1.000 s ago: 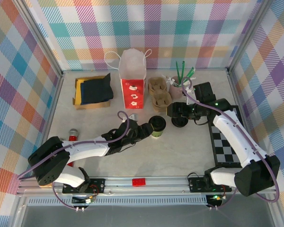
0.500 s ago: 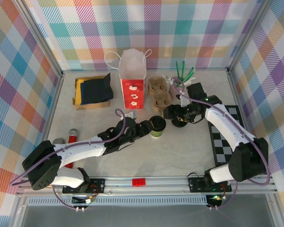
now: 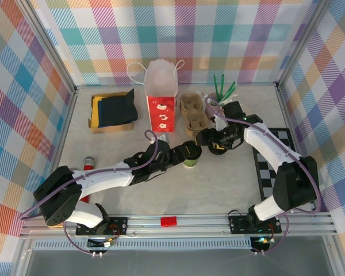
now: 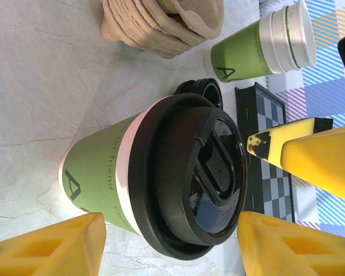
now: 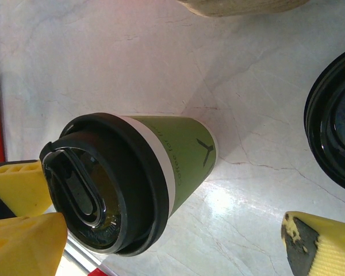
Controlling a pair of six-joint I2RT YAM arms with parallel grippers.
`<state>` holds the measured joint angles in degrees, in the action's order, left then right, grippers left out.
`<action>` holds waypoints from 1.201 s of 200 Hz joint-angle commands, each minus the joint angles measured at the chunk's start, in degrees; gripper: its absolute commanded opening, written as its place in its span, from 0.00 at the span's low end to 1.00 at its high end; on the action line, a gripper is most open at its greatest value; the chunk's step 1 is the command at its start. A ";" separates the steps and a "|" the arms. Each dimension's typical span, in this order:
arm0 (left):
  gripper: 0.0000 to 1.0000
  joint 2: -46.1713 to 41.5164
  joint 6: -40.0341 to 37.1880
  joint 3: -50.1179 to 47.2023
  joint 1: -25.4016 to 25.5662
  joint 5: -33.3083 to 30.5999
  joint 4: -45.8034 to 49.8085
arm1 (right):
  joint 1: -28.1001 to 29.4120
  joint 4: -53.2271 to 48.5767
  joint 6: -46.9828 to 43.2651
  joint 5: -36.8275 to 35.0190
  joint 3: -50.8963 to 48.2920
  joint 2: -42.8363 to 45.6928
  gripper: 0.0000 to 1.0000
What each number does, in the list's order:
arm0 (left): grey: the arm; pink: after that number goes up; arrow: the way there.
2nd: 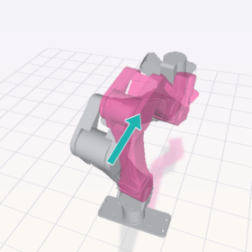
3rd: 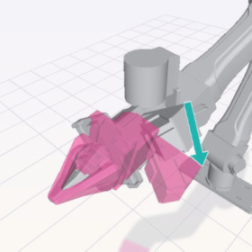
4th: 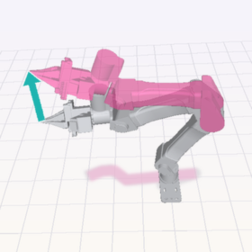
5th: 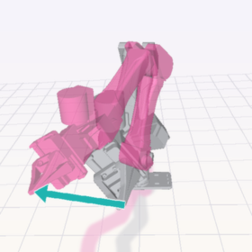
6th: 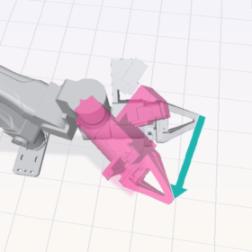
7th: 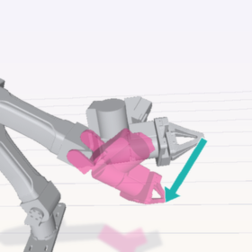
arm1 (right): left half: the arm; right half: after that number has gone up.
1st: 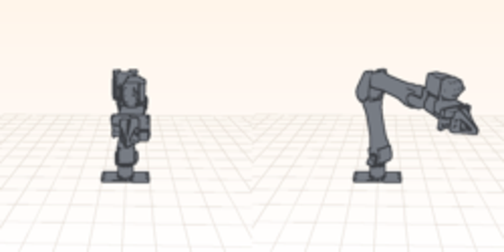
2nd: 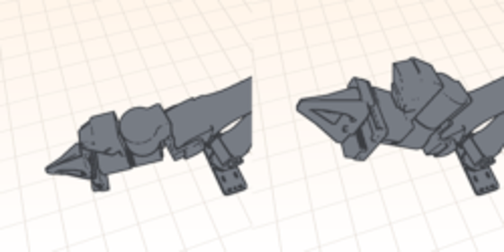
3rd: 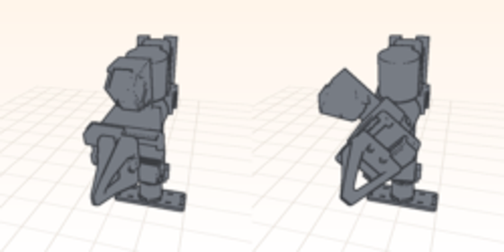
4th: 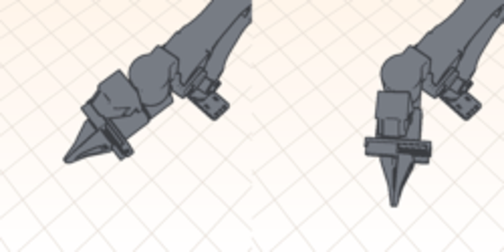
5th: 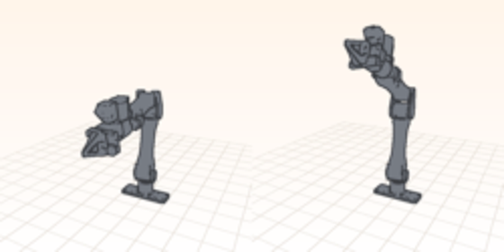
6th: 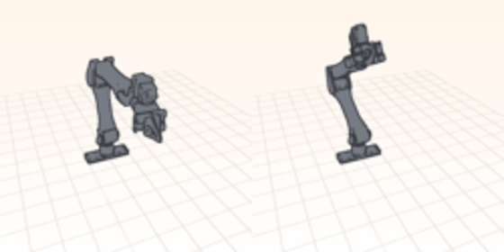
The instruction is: Pack the takeout coffee
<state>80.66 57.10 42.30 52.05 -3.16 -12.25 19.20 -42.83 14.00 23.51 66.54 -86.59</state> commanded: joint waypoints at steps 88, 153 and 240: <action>0.59 2.22 -1.55 1.75 -0.46 -1.32 0.83 | 2.02 1.60 -1.18 1.98 2.38 -3.73 0.93; 0.58 2.91 -1.47 1.95 -0.98 -1.15 0.76 | 2.24 2.59 0.53 0.84 2.46 -5.56 0.91; 0.56 4.06 -0.50 0.70 -2.02 -0.35 -0.27 | 2.29 4.50 2.89 -1.94 -1.29 -6.63 0.89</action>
<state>83.64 56.12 42.92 50.85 -3.53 -12.36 21.08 -39.33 15.66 22.87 67.00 -91.81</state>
